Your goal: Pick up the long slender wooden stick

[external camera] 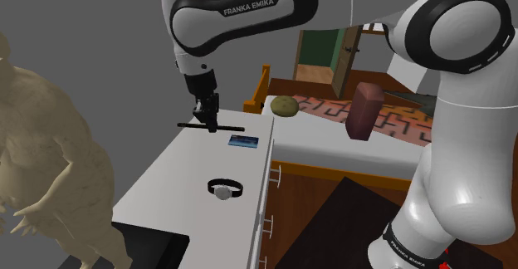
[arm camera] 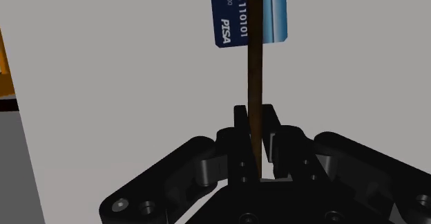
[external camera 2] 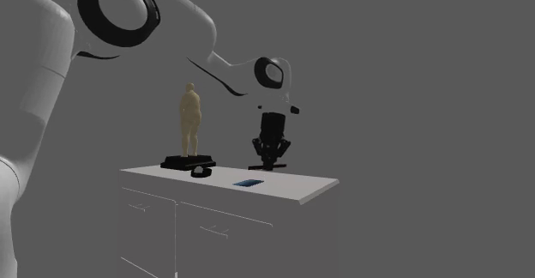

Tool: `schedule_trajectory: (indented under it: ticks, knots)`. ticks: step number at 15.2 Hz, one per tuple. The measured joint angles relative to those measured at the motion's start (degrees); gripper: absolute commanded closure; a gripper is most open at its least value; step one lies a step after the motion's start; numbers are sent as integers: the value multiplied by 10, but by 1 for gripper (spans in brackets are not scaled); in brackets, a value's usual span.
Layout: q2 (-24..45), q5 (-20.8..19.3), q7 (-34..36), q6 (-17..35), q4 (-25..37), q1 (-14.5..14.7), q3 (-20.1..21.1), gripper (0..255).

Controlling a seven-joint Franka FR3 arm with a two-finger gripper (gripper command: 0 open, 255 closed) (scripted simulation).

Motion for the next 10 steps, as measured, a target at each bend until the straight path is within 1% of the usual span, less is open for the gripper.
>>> schedule_trajectory:
  ticks: [10]
  knots:
    - [2, 0, -3, -75, 77, 2, 0, 255]
